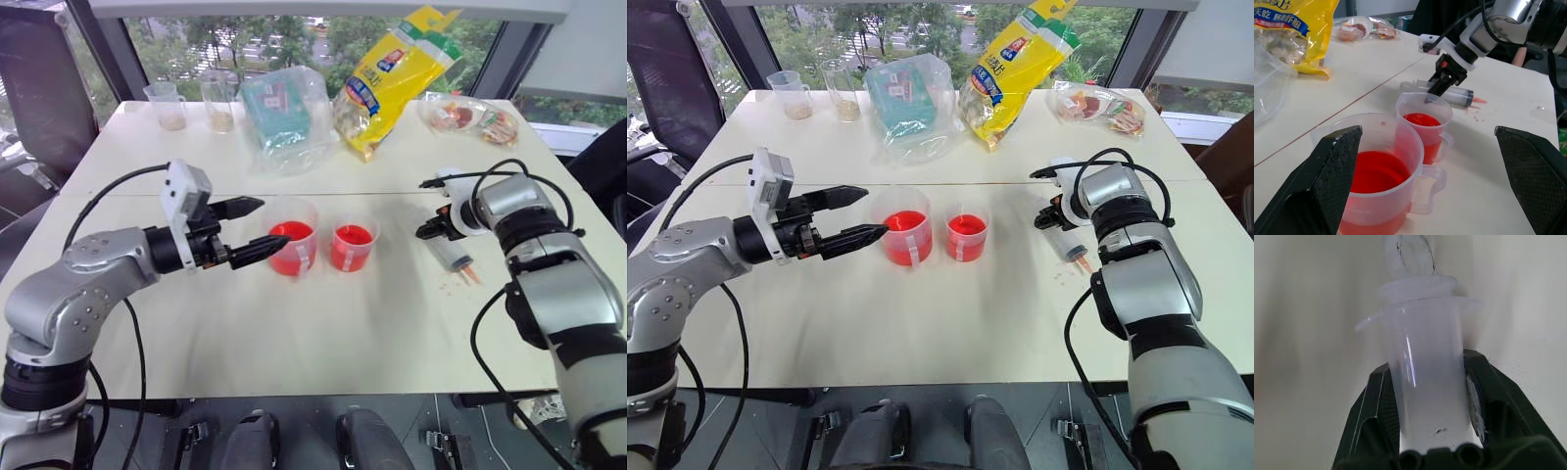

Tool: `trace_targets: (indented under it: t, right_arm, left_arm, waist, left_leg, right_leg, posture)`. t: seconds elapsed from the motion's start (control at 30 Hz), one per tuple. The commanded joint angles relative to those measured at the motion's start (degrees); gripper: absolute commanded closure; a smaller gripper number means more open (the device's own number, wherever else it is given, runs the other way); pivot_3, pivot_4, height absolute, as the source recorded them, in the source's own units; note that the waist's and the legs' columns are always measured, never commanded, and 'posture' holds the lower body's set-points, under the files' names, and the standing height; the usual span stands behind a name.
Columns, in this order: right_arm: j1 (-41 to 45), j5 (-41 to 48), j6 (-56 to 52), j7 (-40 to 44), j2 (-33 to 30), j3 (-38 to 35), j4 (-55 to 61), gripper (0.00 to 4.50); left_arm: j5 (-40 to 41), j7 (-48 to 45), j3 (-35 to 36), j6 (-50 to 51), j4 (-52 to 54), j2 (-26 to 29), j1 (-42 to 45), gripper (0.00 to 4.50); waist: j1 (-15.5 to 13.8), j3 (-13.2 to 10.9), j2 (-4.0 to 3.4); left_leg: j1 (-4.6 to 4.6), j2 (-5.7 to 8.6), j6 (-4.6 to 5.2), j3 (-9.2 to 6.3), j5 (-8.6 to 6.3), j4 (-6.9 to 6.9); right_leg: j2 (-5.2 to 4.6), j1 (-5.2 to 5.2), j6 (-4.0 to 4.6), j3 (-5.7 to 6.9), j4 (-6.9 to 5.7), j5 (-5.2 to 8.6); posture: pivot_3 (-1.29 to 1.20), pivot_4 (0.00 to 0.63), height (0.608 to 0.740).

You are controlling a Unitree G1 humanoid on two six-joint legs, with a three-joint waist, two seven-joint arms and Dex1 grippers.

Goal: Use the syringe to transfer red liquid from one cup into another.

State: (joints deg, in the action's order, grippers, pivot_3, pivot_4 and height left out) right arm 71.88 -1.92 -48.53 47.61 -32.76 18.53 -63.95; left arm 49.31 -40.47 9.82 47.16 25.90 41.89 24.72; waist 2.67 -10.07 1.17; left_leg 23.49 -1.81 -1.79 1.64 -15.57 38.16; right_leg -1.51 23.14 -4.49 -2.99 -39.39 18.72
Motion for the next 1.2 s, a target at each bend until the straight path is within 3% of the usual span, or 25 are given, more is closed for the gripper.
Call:
trace_targets:
  t: [0.03,0.17,0.37,0.5,0.6,0.73,0.9,1.2]
  right_arm:
    - [1.2,-0.9,-1.4,0.9,0.5,-1.5,-0.2,3.07]
    - [2.6,0.0,-4.4,-1.3,-0.7,-5.3,4.0,3.07]
    - [-3.8,8.9,-12.1,0.6,-2.6,-15.3,37.8,3.07]
    - [-8.0,17.4,-11.1,-3.3,3.7,-25.2,56.8,3.07]
    - [-10.3,24.1,-5.4,-5.7,12.3,-30.1,65.3,3.07]
    - [-14.7,28.4,2.4,-8.7,22.3,-30.0,69.2,3.07]
    - [-18.4,27.8,14.5,-11.4,30.9,-26.9,65.3,3.07]
    - [-28.2,20.8,34.5,-10.7,35.2,-17.6,57.2,3.07]
  left_arm:
    - [-0.2,-0.8,0.9,-1.3,0.2,0.5,1.1,0.00]
    - [-0.6,-1.9,2.2,-1.6,-1.7,1.9,2.3,0.00]
    - [-0.3,-3.9,4.2,-1.7,-7.0,4.1,6.1,0.00]
    - [-0.9,-5.0,3.7,-1.5,-10.3,4.5,9.8,0.00]
    - [-1.5,-6.4,3.8,-1.8,-12.4,5.0,11.3,0.00]
    - [-1.7,-6.7,3.8,-1.0,-12.2,5.3,12.0,0.00]
    - [0.0,-6.3,4.7,1.4,-10.6,6.2,12.5,0.00]
    - [3.4,-6.0,4.3,5.4,-9.0,6.4,14.4,0.00]
  waist:
    - [0.0,0.0,0.00]
    - [-0.1,0.0,-0.01]
    - [-0.2,-0.1,-0.10]
    - [-0.3,0.0,-0.08]
    - [0.0,0.0,-0.08]
    - [-0.1,0.0,-0.04]
    - [-0.1,0.0,-0.04]
    - [-0.1,0.0,-0.04]
  left_leg:
    - [0.00,0.00,0.00,0.00,0.00,0.00]
    - [0.00,0.00,0.00,0.00,0.00,-0.02]
    - [0.14,-0.01,0.00,0.01,0.00,-0.06]
    - [0.17,-0.01,0.00,-0.07,0.00,-0.13]
    - [0.19,0.00,0.00,-0.06,0.00,-0.06]
    - [0.17,-0.01,0.00,-0.08,0.00,-0.07]
    - [0.18,0.01,-0.01,-0.07,0.00,-0.04]
    - [0.17,0.00,-0.02,-0.07,0.01,-0.05]
  right_leg:
    - [0.00,0.00,0.00,0.00,-0.01,0.00]
    - [0.00,0.02,0.00,0.00,-0.01,0.00]
    - [0.03,0.23,0.00,0.01,-0.05,0.00]
    - [0.00,0.18,0.00,0.07,0.08,0.00]
    - [-0.01,0.18,-0.01,0.07,0.03,0.00]
    - [0.00,0.18,-0.01,0.08,-0.01,0.00]
    - [-0.04,0.18,-0.01,0.08,-0.02,0.00]
    - [-0.03,0.19,-0.01,0.08,-0.02,0.00]
  posture:
    - [0.00,0.150,0.740]
    - [0.00,0.150,0.740]
    - [0.00,0.150,0.740]
    - [0.00,0.150,0.740]
    - [0.00,0.150,0.740]
    - [0.00,0.150,0.740]
    - [0.00,0.150,0.740]
    - [0.00,0.150,0.740]
